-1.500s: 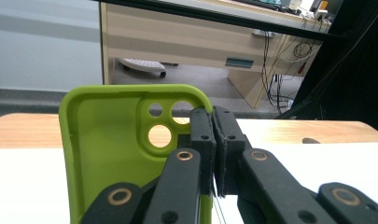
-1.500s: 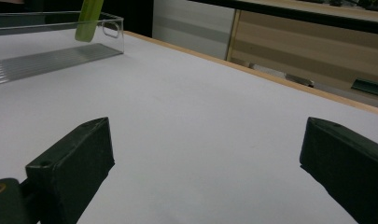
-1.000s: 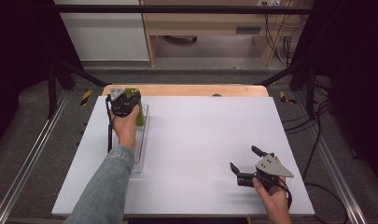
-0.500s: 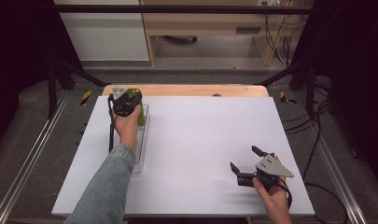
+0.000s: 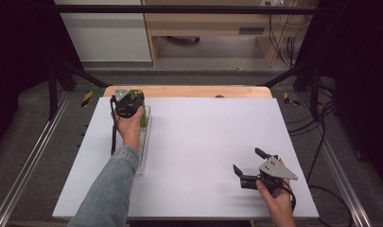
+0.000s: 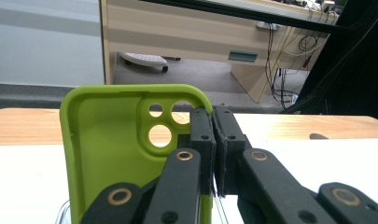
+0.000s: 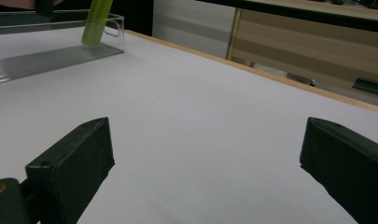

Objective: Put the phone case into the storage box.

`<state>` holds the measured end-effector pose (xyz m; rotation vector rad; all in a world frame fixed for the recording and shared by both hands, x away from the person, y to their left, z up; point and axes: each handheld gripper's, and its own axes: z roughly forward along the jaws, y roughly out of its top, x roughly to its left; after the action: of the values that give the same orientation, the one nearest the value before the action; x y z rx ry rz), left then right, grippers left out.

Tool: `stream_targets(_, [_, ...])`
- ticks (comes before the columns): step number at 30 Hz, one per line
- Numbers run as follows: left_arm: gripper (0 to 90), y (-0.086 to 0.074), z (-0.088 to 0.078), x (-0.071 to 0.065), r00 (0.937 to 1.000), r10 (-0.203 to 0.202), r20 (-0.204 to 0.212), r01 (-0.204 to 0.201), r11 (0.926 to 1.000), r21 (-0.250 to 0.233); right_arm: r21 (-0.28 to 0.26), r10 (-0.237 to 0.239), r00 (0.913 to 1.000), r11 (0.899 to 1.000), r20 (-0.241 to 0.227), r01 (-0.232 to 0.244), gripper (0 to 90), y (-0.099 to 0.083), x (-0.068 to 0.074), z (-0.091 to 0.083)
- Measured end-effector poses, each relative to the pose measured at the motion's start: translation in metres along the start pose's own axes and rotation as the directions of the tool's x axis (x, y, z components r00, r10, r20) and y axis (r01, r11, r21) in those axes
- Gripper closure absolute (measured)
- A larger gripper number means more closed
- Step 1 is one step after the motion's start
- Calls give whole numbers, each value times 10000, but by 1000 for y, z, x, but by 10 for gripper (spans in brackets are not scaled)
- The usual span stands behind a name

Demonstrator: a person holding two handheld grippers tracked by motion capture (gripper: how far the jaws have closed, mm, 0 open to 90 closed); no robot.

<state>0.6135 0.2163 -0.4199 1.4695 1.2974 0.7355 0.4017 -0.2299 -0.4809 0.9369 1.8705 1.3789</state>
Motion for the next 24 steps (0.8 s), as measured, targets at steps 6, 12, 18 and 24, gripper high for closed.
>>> stream_targets(6, [875,0,2,-2,9999,112,39,-112,9999,-69,13,19,10000,10000,-1,-19,32,0,0,0])
stream_targets(12, [874,-2,5,-3,9998,152,90,-152,9999,-38,-9,69,10000,10000,34,-69,31,0,-1,-1])
stream_targets(18, [875,-2,5,0,9998,195,48,-194,9998,-35,-6,26,10000,10000,15,-26,32,0,-1,0])
stream_targets(24, [875,-3,6,0,9999,123,121,-121,9998,-173,-8,57,10000,10000,22,-57,32,0,-2,0])
